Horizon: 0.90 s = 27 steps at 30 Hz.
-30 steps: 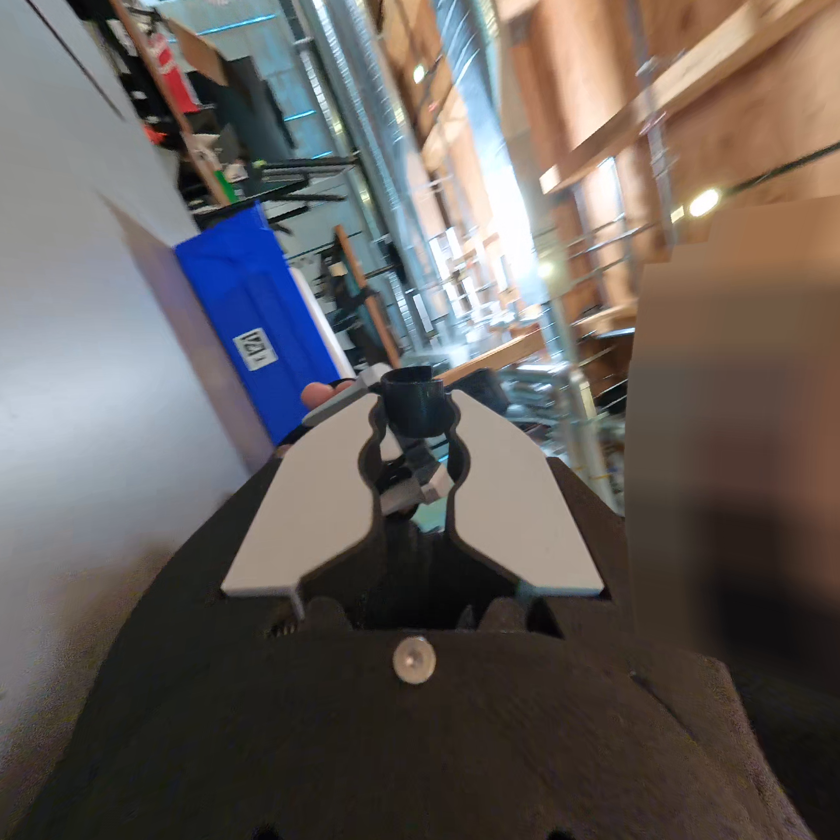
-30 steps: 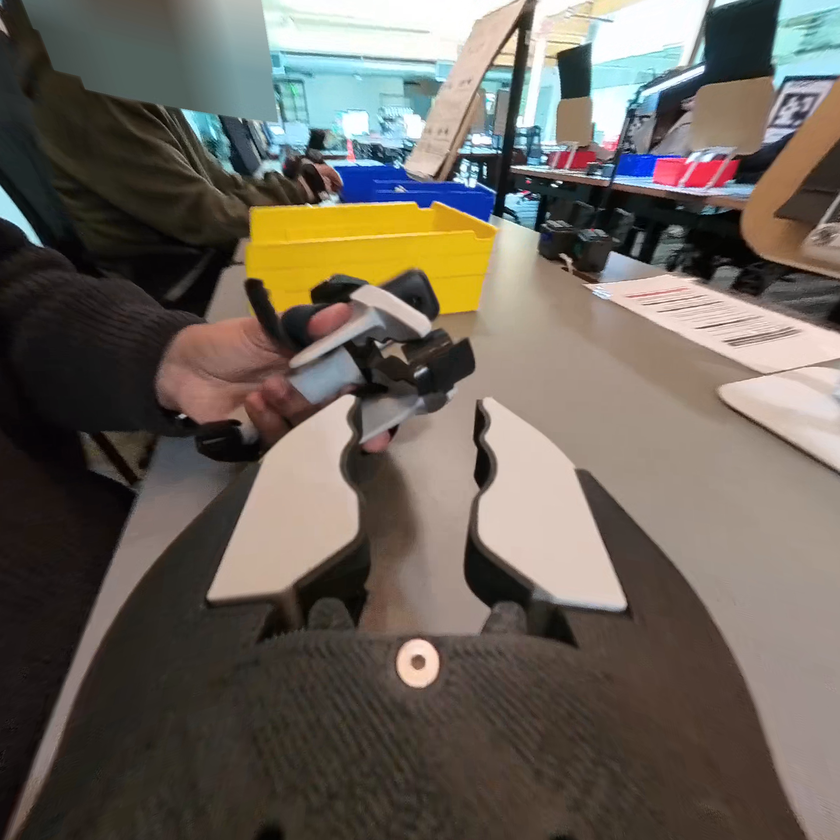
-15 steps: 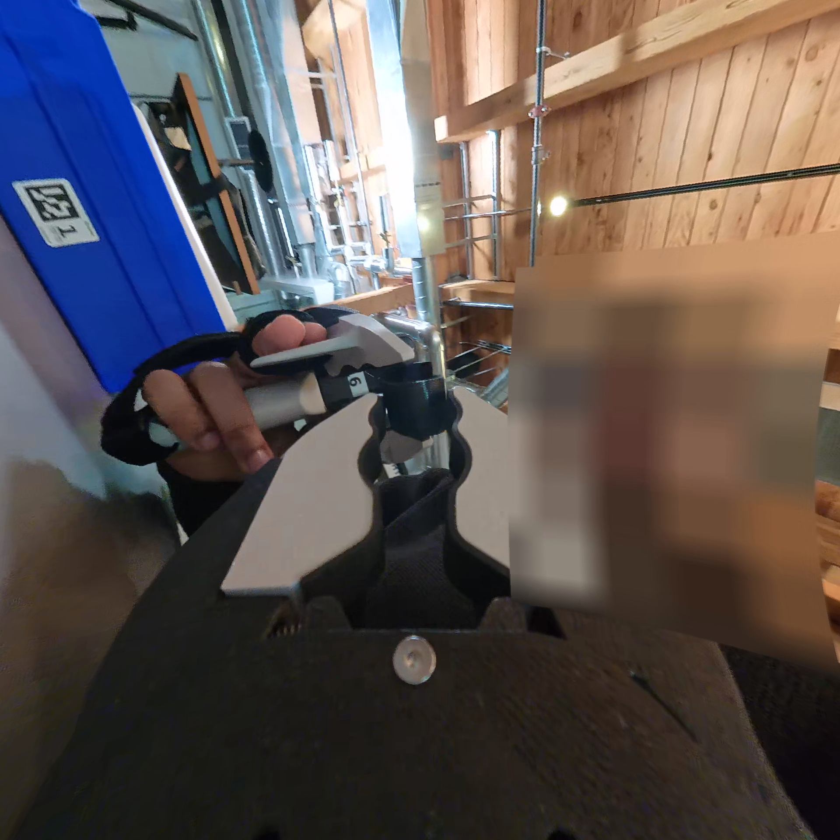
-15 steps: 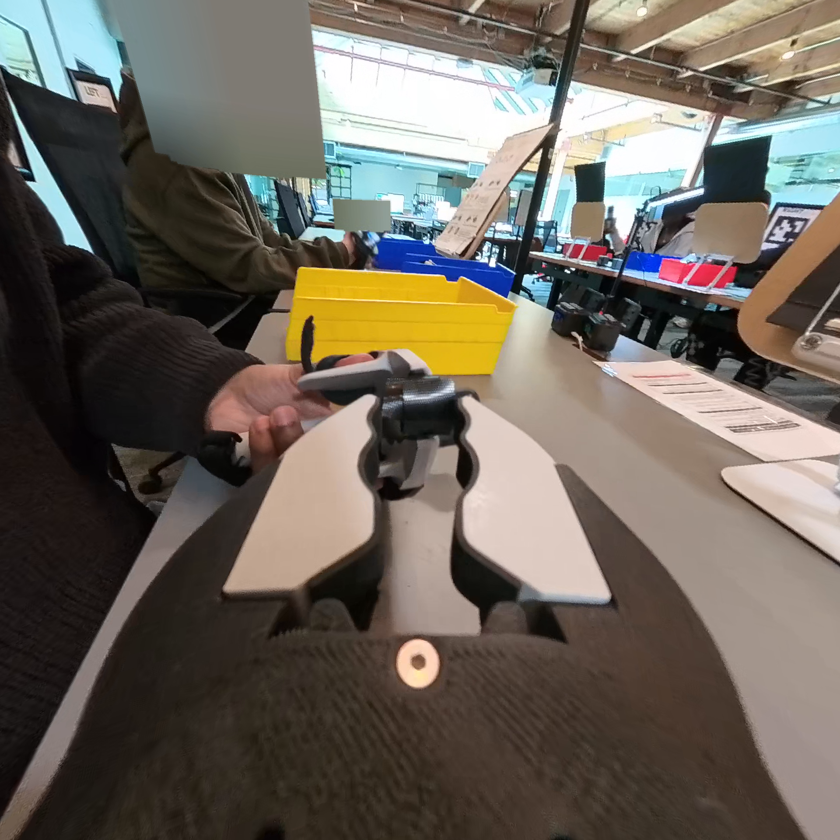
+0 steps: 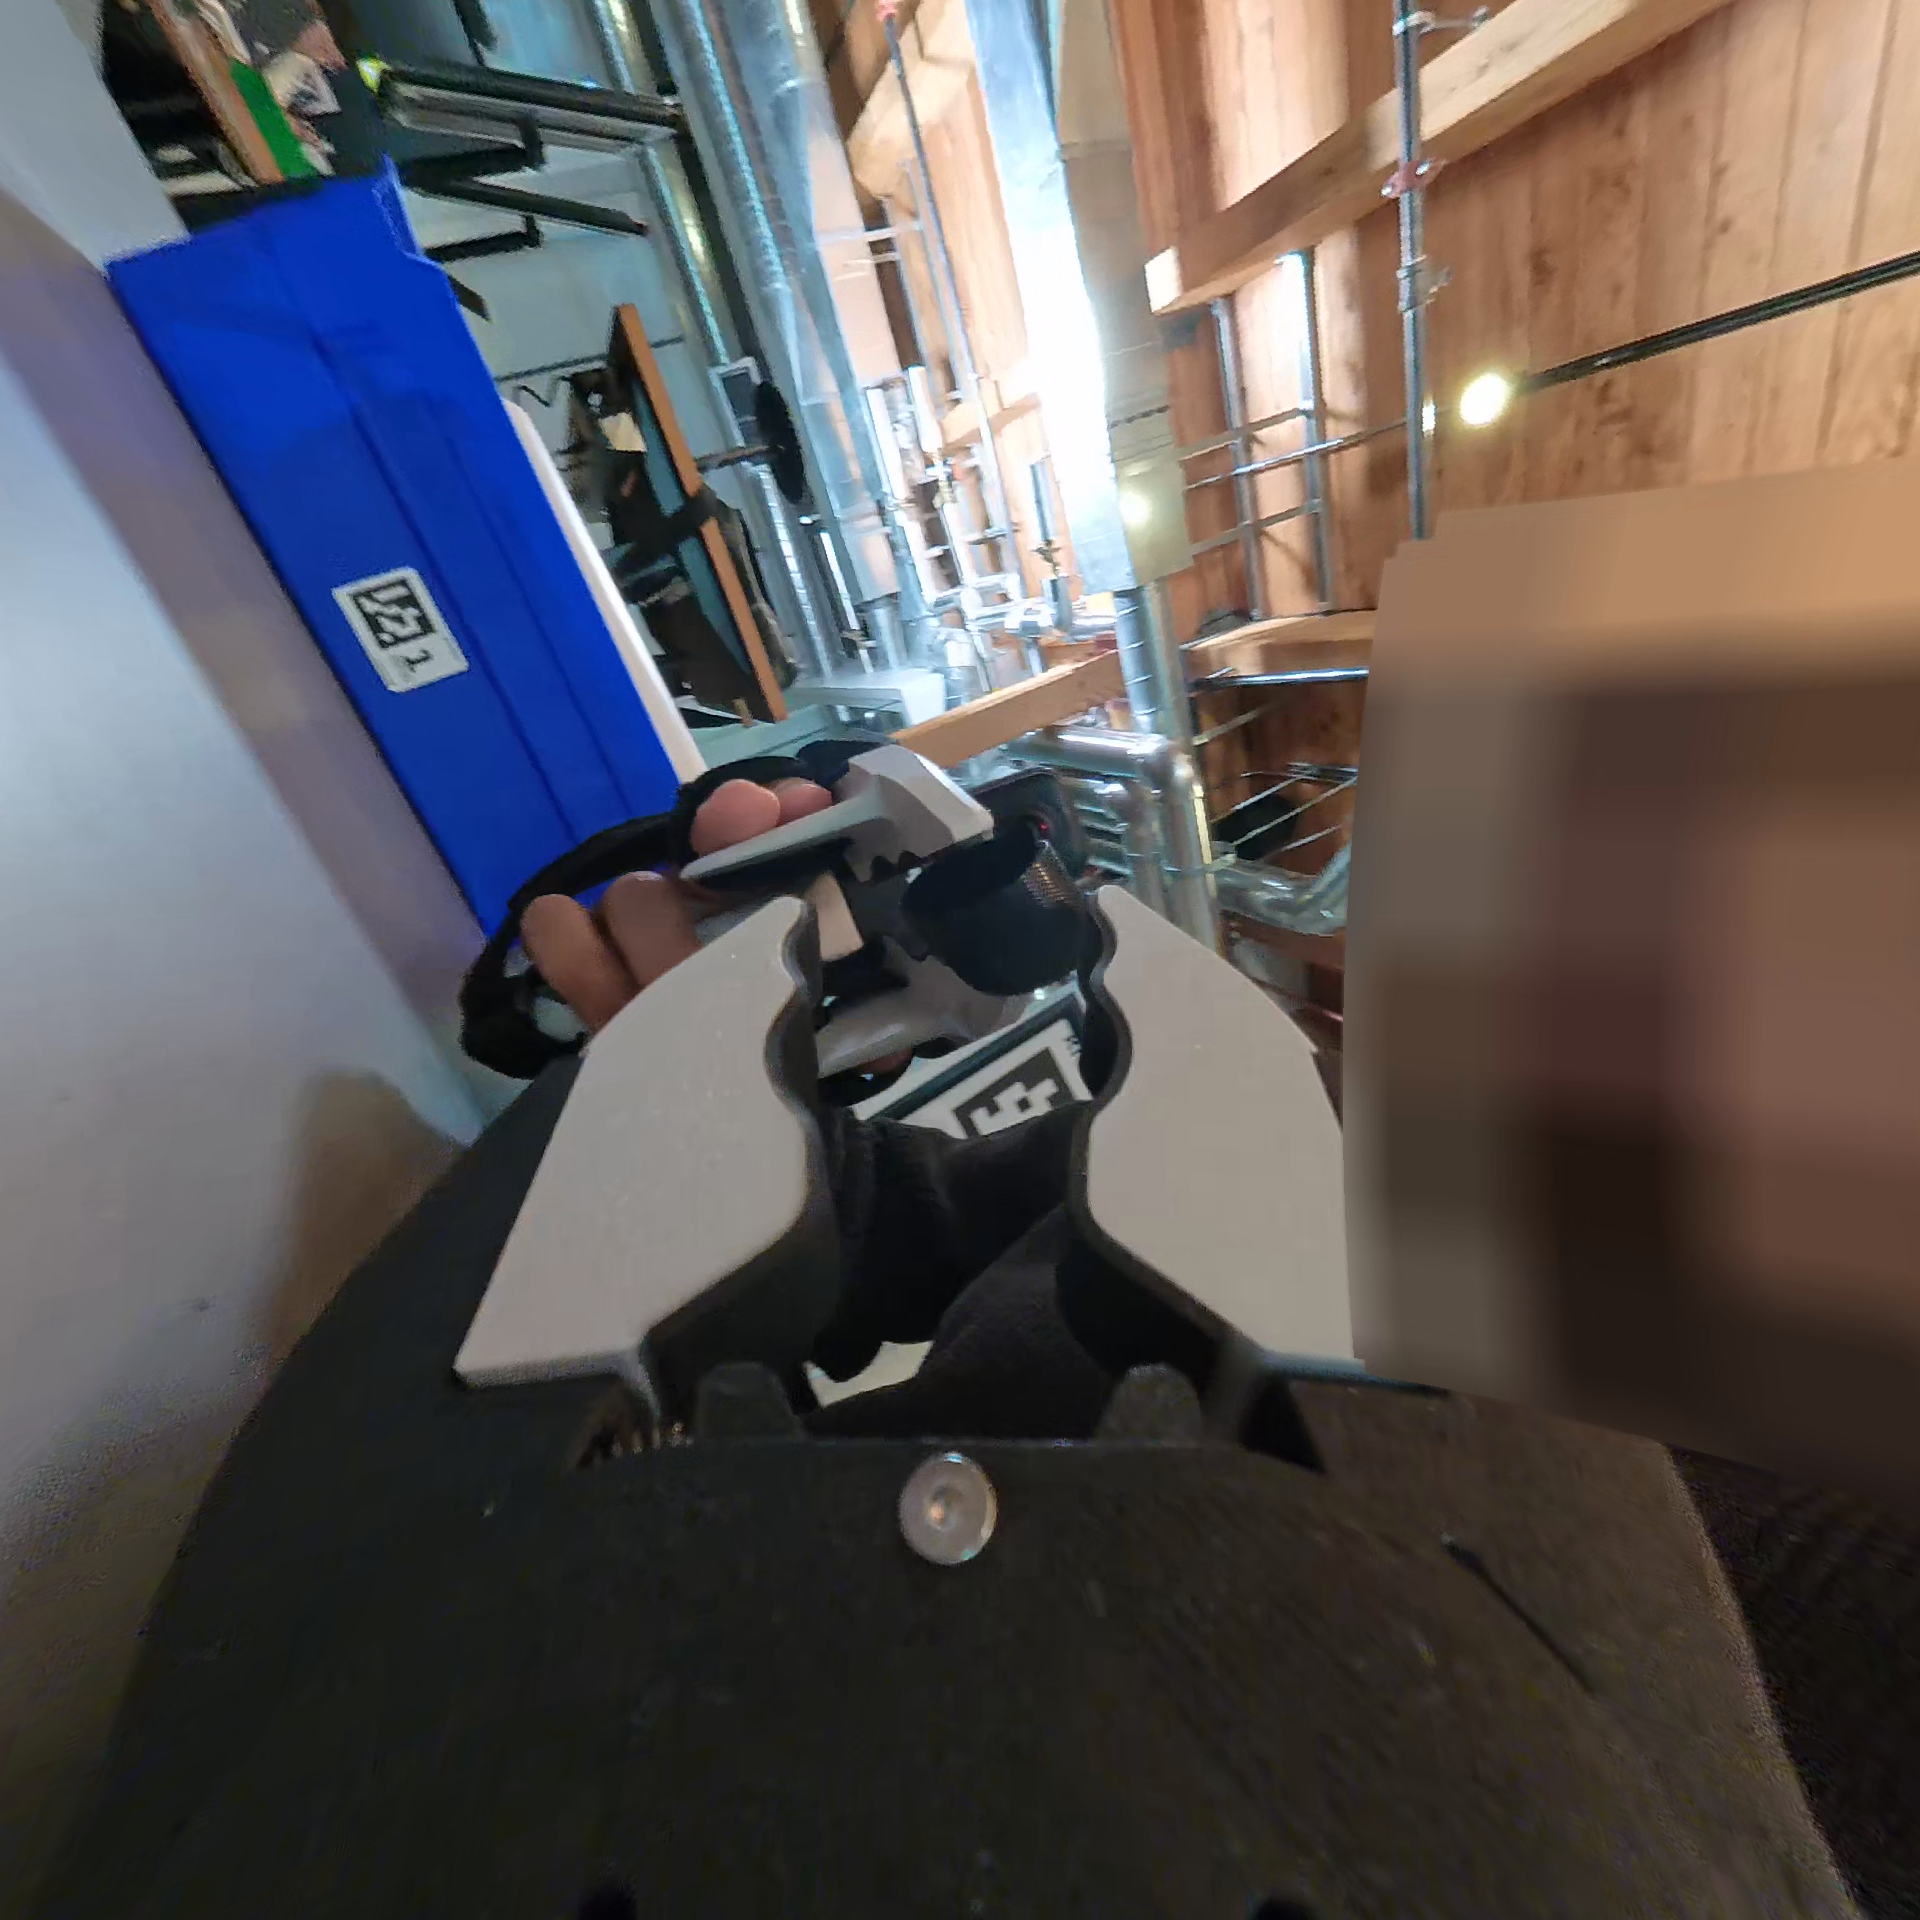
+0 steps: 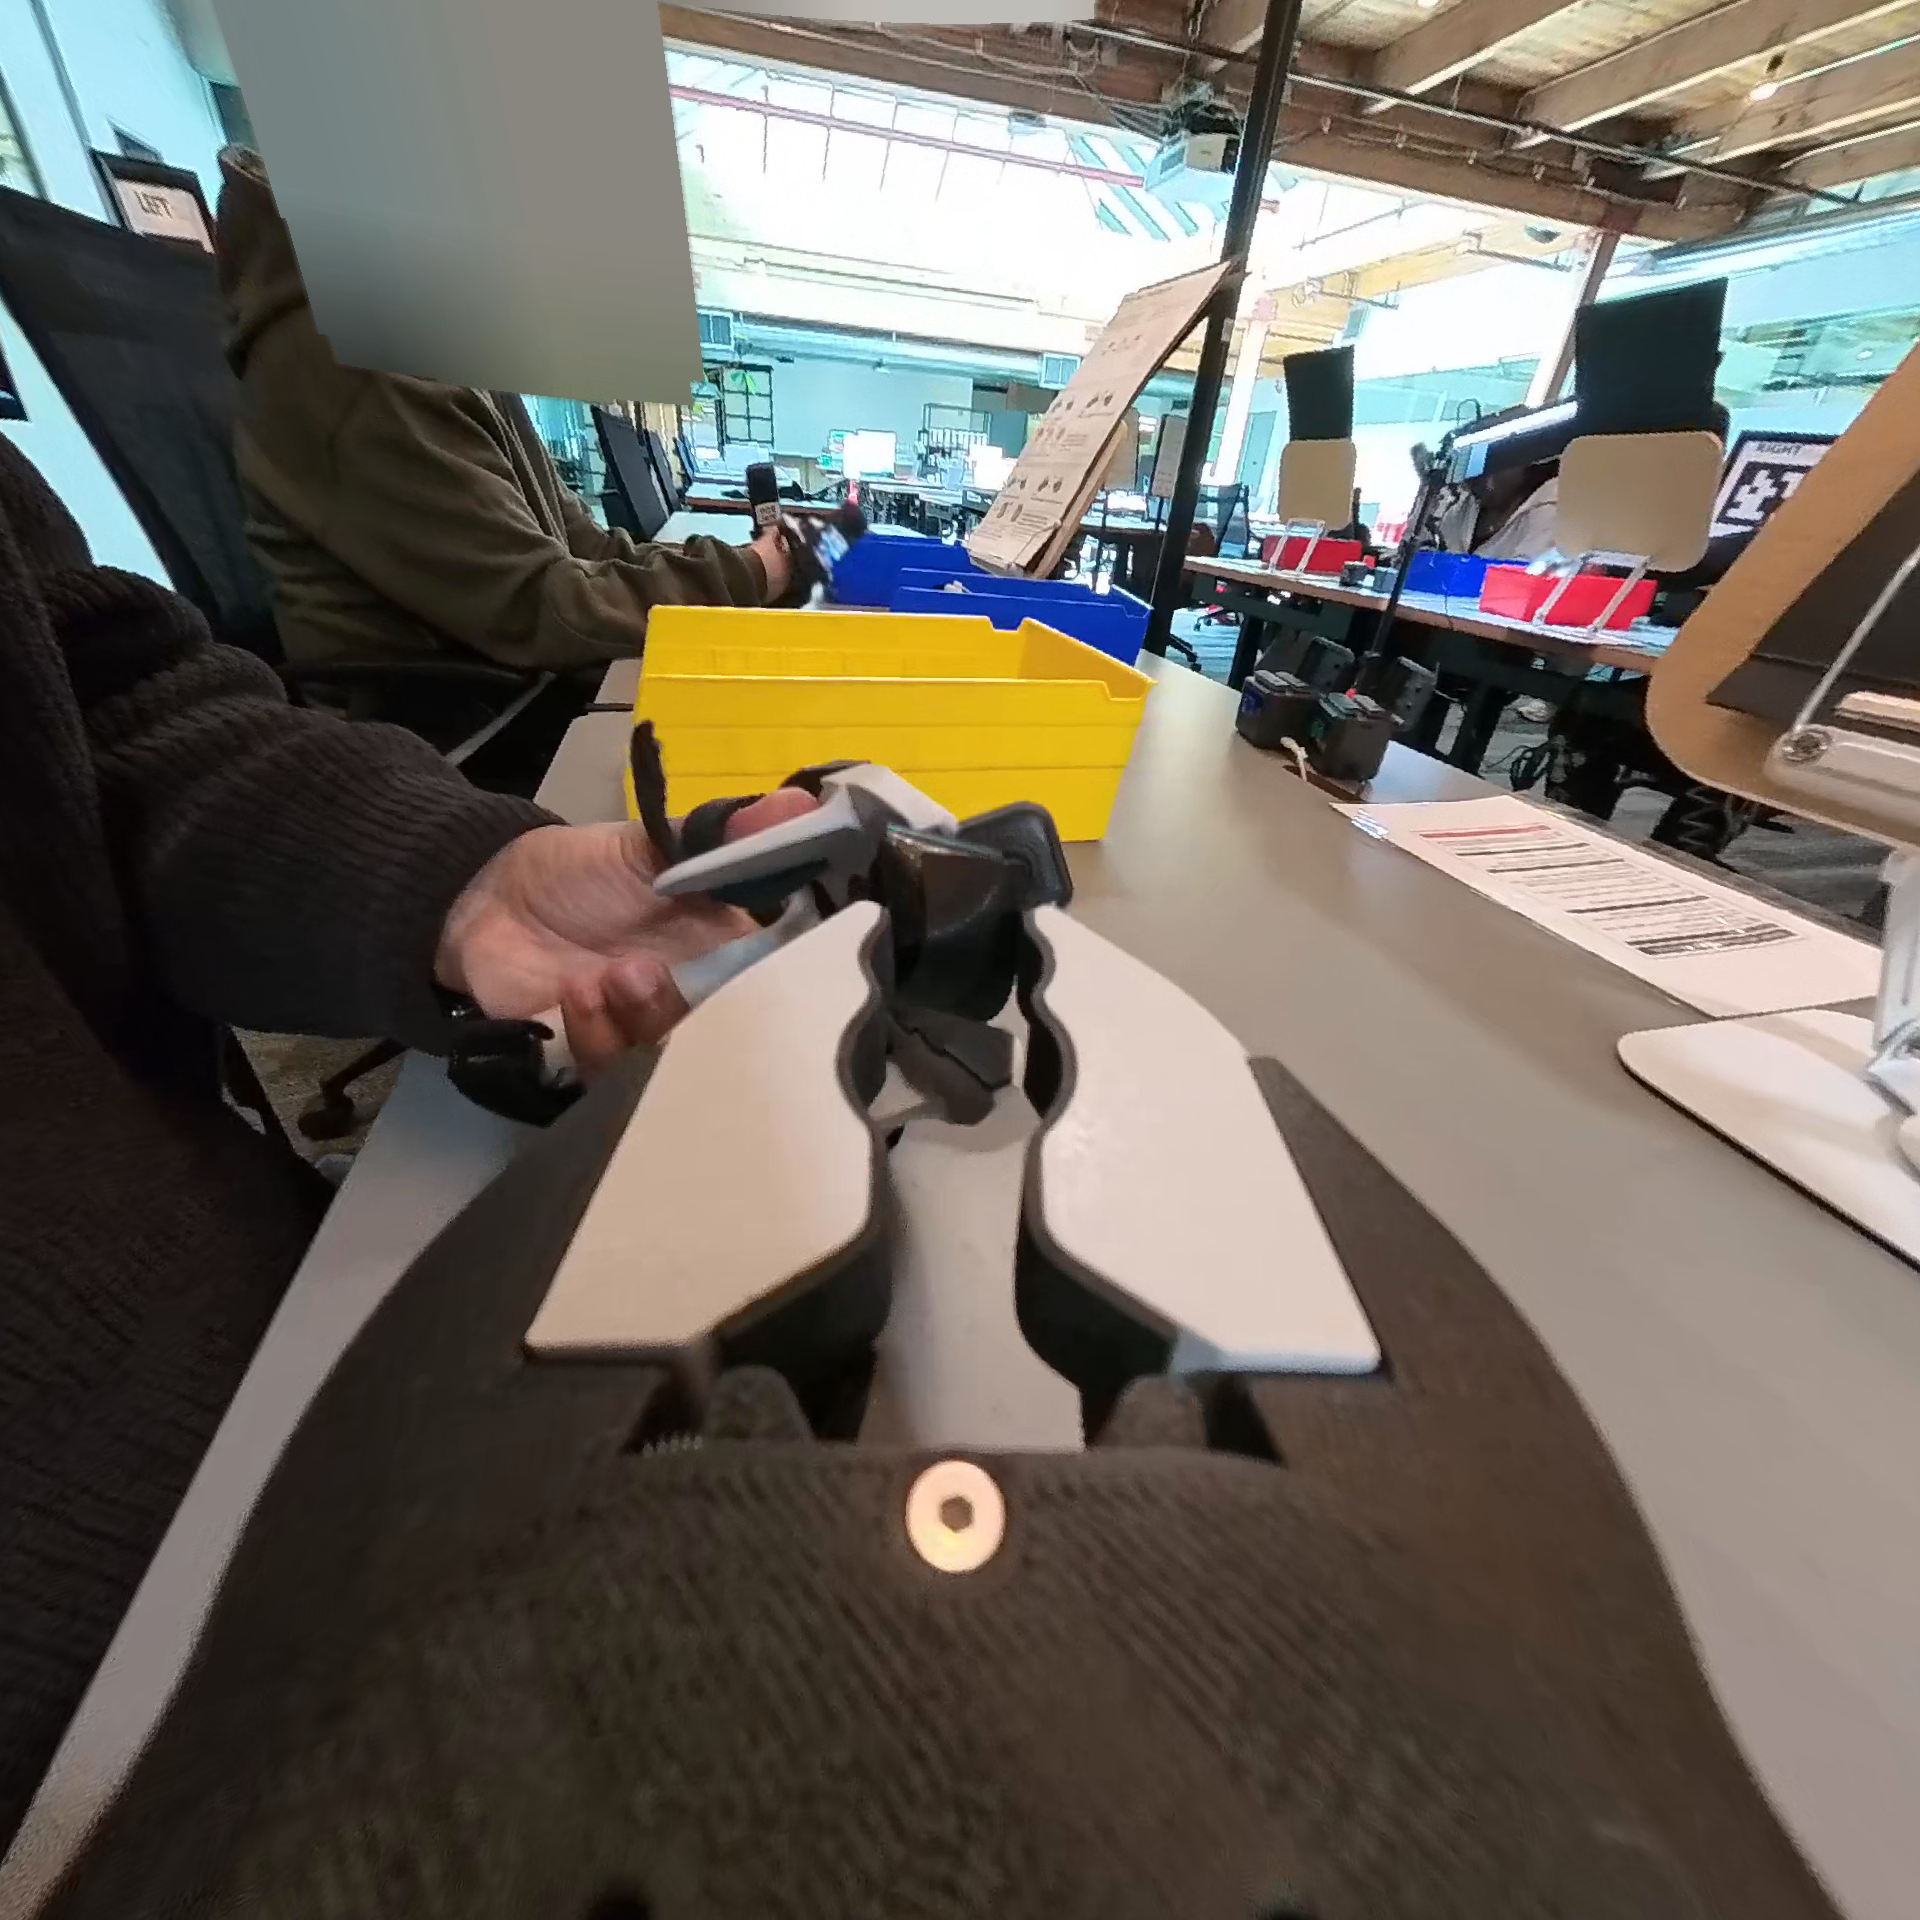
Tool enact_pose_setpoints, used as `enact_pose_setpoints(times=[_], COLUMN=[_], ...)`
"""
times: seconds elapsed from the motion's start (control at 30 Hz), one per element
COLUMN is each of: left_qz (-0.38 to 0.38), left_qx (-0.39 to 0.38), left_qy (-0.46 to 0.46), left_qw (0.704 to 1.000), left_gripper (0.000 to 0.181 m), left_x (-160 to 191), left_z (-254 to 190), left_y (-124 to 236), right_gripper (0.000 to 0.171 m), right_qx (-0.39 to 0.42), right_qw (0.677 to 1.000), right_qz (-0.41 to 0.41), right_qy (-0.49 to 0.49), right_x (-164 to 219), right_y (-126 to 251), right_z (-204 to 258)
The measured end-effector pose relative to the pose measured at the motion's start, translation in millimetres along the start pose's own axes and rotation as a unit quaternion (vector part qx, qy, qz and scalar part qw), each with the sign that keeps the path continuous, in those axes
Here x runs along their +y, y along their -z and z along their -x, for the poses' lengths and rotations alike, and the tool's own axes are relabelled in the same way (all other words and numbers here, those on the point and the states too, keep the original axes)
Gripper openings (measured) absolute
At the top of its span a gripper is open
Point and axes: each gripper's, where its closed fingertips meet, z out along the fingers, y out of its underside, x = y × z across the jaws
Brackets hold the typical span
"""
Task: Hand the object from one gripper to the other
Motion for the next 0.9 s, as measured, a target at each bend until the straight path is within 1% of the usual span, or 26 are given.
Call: enact_pose_setpoints(times=[0.03,0.17,0.2,0.27,0.37,0.5,0.57,0.63,0.7,0.8,0.9], left_qz=[-0.001,0.008,0.014,0.014,0.018,0.05,0.056,0.053,0.053,0.047,0.03], left_qx=[-0.012,-0.065,-0.088,-0.144,-0.183,-0.203,-0.209,-0.211,-0.198,-0.183,-0.161], left_qy=[-0.011,-0.068,-0.084,-0.123,-0.153,-0.155,-0.145,-0.135,-0.128,-0.127,-0.116], left_qw=[1.0,0.996,0.993,0.982,0.971,0.966,0.966,0.967,0.97,0.974,0.98], left_gripper=[0.051,0.055,0.058,0.072,0.071,0.052,0.046,0.026,0.018,0.014,0.012], left_x=[-1,-4,-3,-7,-8,1,4,3,3,2,-3], left_z=[2,8,11,22,28,35,39,41,37,33,27], left_y=[1,3,4,9,13,13,14,17,16,15,15], right_gripper=[0.023,0.023,0.024,0.024,0.025,0.027,0.027,0.028,0.029,0.031,0.038], right_qx=[0.004,0.033,0.047,0.081,0.108,0.107,0.11,0.113,0.116,0.12,0.125], right_qw=[1.0,0.998,0.997,0.99,0.974,0.948,0.934,0.923,0.92,0.924,0.931], right_qz=[0.006,0.041,0.057,0.101,0.158,0.205,0.22,0.222,0.223,0.215,0.212], right_qy=[0.001,0.016,0.027,0.058,0.124,0.216,0.261,0.291,0.3,0.293,0.27], right_x=[2,13,17,29,43,53,54,52,51,50,51], right_y=[0,-1,-1,0,-1,-7,-9,-10,-11,-10,-8], right_z=[-1,-10,-14,-23,-28,-18,-14,-12,-12,-13,-18])
